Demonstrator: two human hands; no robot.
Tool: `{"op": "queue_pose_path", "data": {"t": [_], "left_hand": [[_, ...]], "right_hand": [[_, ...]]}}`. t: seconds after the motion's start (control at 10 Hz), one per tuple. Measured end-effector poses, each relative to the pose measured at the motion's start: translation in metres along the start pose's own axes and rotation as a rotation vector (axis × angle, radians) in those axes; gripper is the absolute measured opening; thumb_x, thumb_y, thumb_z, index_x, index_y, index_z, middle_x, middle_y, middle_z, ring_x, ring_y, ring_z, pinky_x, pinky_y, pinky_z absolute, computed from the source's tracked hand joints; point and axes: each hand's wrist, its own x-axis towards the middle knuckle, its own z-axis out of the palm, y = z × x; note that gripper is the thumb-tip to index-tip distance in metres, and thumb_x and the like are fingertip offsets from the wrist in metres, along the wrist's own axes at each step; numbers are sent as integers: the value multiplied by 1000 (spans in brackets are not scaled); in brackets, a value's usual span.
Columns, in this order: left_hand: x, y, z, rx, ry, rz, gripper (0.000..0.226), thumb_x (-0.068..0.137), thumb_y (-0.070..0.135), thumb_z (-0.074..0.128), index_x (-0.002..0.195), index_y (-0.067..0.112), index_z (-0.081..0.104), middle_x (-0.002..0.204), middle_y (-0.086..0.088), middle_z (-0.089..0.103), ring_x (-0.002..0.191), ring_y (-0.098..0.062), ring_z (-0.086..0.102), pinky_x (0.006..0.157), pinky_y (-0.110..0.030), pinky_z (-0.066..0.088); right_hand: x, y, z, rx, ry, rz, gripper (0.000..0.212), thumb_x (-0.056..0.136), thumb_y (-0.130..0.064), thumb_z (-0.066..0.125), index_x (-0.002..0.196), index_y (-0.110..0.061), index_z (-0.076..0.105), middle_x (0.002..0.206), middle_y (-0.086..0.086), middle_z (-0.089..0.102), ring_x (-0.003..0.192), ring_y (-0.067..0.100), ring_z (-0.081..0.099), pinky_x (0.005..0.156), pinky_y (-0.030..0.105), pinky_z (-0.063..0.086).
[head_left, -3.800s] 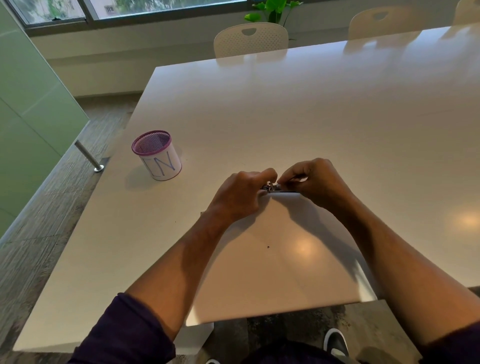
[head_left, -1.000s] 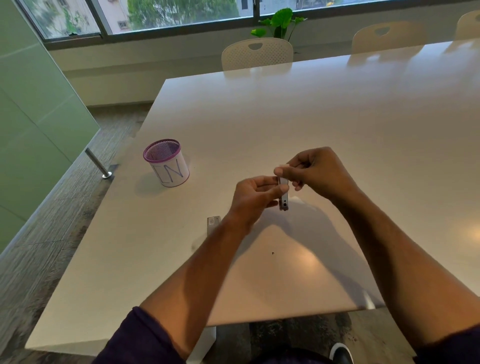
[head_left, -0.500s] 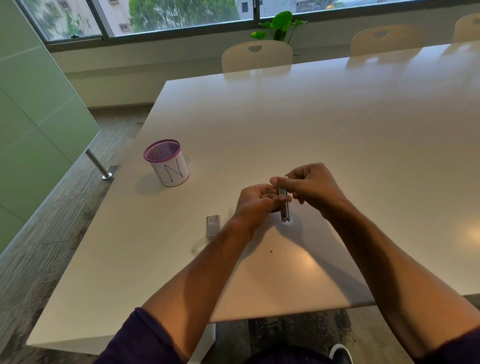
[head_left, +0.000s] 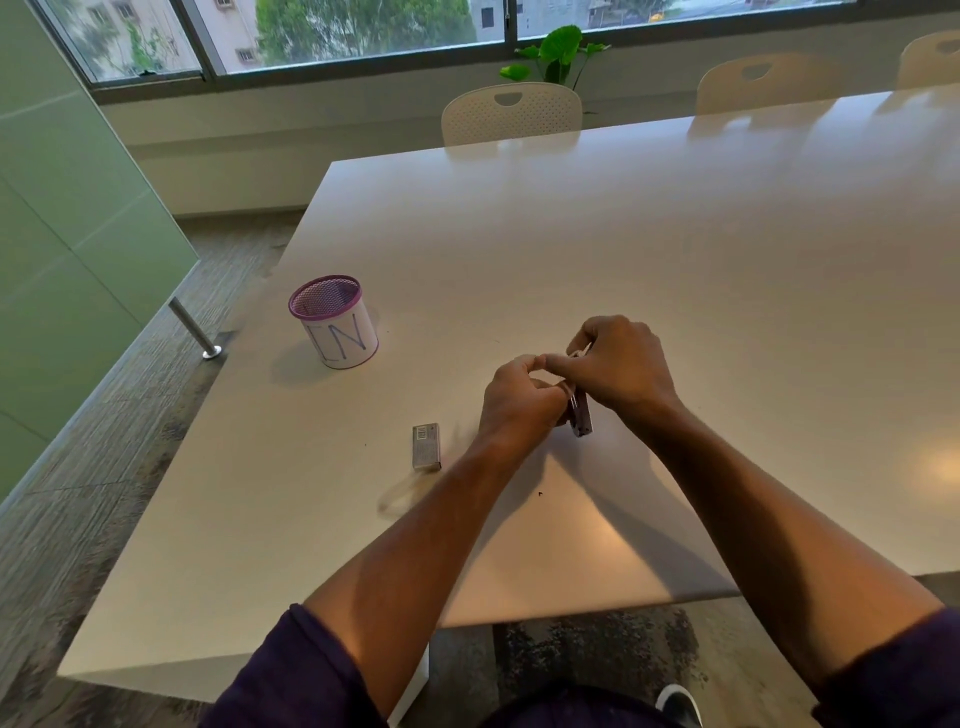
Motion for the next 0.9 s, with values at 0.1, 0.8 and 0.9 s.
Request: {"op": "queue_pose_path", "data": {"t": [0.1, 0.8, 0.9], "left_hand": [[0, 2, -1, 73, 8, -22, 36, 83, 17, 75, 118, 13, 72, 90, -15, 78, 87, -28, 78, 83, -47, 65], [-13, 22, -11, 565, -153, 169, 33, 89, 7, 60, 119, 10, 74, 112, -12, 76, 104, -25, 70, 90, -34, 59], [-10, 27, -27, 697, 43, 318, 41, 91, 10, 59, 131, 14, 67, 127, -7, 69, 112, -21, 65, 99, -35, 55]], "right_hand": [[0, -3, -1, -127, -26, -5, 38, 74, -46, 80, 76, -9, 72, 71, 4, 73, 67, 23, 70, 58, 34, 52], [-1, 3, -1, -465, -309, 67, 42, 85, -53, 68, 86, -12, 63, 70, 1, 63, 66, 16, 62, 61, 32, 52], [-1, 7, 2, -527, -198, 52, 62, 78, -75, 65, 92, -14, 63, 78, 0, 65, 71, 17, 61, 66, 33, 51]]}}
